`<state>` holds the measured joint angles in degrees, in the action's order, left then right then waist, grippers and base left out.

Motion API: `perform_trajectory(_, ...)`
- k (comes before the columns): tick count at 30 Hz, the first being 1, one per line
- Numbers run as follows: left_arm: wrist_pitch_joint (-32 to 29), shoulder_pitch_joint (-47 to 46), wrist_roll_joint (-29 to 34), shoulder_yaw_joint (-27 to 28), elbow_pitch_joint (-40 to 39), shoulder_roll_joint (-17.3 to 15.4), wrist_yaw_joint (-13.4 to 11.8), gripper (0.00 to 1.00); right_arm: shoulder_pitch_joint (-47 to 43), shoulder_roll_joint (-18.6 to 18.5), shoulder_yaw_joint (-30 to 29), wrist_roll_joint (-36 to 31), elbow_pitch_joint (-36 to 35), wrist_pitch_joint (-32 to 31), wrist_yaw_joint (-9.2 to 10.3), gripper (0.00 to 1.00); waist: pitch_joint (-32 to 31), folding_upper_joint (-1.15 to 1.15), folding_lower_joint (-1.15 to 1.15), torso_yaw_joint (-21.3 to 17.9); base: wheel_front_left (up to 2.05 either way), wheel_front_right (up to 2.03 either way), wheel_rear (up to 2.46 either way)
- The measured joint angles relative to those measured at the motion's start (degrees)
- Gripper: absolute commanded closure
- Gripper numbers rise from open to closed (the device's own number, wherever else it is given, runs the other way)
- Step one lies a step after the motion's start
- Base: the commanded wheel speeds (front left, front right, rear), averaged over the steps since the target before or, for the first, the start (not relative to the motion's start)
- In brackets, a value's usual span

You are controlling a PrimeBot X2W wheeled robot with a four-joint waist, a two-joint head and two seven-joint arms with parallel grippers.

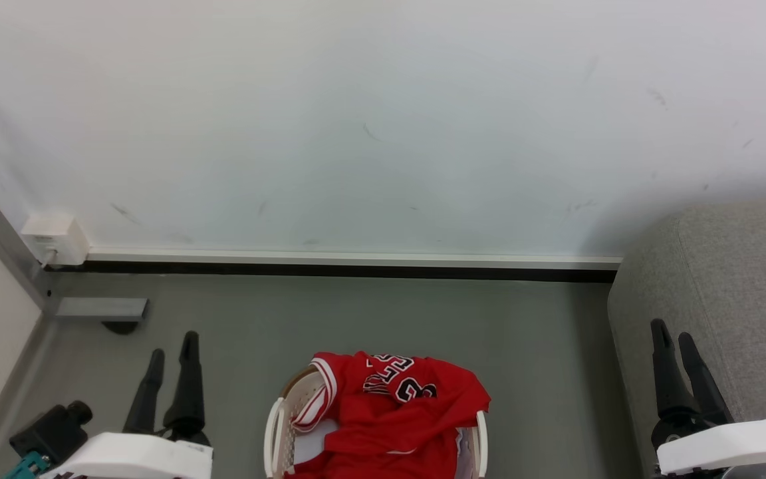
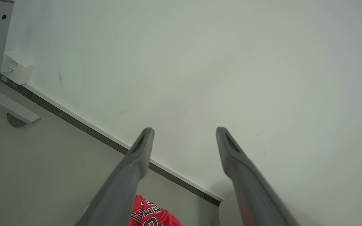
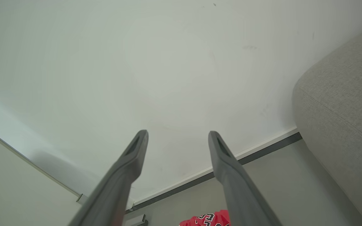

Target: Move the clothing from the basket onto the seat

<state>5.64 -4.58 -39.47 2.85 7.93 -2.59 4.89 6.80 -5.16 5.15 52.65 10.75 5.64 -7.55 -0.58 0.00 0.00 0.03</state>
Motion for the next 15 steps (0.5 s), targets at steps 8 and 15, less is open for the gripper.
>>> perform_trajectory(8, 1.5, 0.1, 6.6, -1.5, 0.1, -1.0, -1.5, 0.00, 0.3, -0.5, 1.0, -7.4, 1.4, 1.3, 0.00, 0.00, -0.3, 0.00, 0.00, 0.0, 0.00, 0.00, 0.00)
perform_trajectory(15, 2.5, 0.2, 10.9, -2.8, 0.5, -1.7, -2.5, 0.00, 0.7, -0.5, 1.1, -12.0, 2.8, 2.5, 0.00, 0.00, -0.5, 0.00, 0.00, 0.1, 0.00, 0.00, 0.00)
